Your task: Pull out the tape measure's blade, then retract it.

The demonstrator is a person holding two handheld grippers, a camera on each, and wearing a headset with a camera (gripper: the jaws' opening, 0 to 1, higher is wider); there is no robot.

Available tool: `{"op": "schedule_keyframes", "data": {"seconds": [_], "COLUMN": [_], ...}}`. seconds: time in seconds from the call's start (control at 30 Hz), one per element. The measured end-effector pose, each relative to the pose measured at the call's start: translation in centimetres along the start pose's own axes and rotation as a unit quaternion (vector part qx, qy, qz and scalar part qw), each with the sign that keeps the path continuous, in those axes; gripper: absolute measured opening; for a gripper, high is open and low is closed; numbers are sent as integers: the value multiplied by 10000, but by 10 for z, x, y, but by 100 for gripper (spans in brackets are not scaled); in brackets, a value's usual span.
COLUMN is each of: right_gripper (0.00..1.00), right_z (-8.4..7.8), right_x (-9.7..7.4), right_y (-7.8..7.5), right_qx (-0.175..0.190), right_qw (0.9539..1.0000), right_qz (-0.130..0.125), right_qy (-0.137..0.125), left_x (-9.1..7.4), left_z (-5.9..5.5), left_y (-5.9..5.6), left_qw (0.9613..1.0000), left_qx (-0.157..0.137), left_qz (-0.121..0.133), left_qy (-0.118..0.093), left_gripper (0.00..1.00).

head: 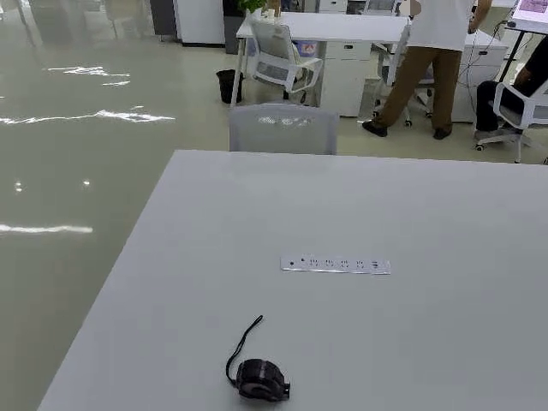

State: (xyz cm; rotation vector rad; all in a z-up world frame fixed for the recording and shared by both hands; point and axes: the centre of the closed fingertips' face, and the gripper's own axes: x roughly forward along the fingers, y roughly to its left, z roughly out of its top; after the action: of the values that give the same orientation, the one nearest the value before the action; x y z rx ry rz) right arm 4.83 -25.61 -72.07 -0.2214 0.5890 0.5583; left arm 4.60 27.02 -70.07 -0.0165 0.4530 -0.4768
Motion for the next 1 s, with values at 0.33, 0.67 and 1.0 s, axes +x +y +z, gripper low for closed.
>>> {"op": "schedule_keyframes", "data": {"seconds": [0.33, 0.67, 1.0], "right_gripper": [99, 98, 99], "right_z": [-6, -1, 19], "right_x": [2, 13, 31], "right_y": [-4, -10, -3], "right_qx": [-76, -145, -382], "right_qw": [9999, 9997, 9988], "right_qz": [40, 89, 272], "right_qy": [91, 148, 150], "left_x": [4, 29, 54], "left_z": [3, 9, 36], "left_y": [-7, -12, -19], "left_qw": [9999, 9978, 9958], "left_qx": [38, 414, 577], "left_qz": [-55, -339, -558], "left_qy": [90, 379, 450], "left_gripper": [99, 99, 99]}}
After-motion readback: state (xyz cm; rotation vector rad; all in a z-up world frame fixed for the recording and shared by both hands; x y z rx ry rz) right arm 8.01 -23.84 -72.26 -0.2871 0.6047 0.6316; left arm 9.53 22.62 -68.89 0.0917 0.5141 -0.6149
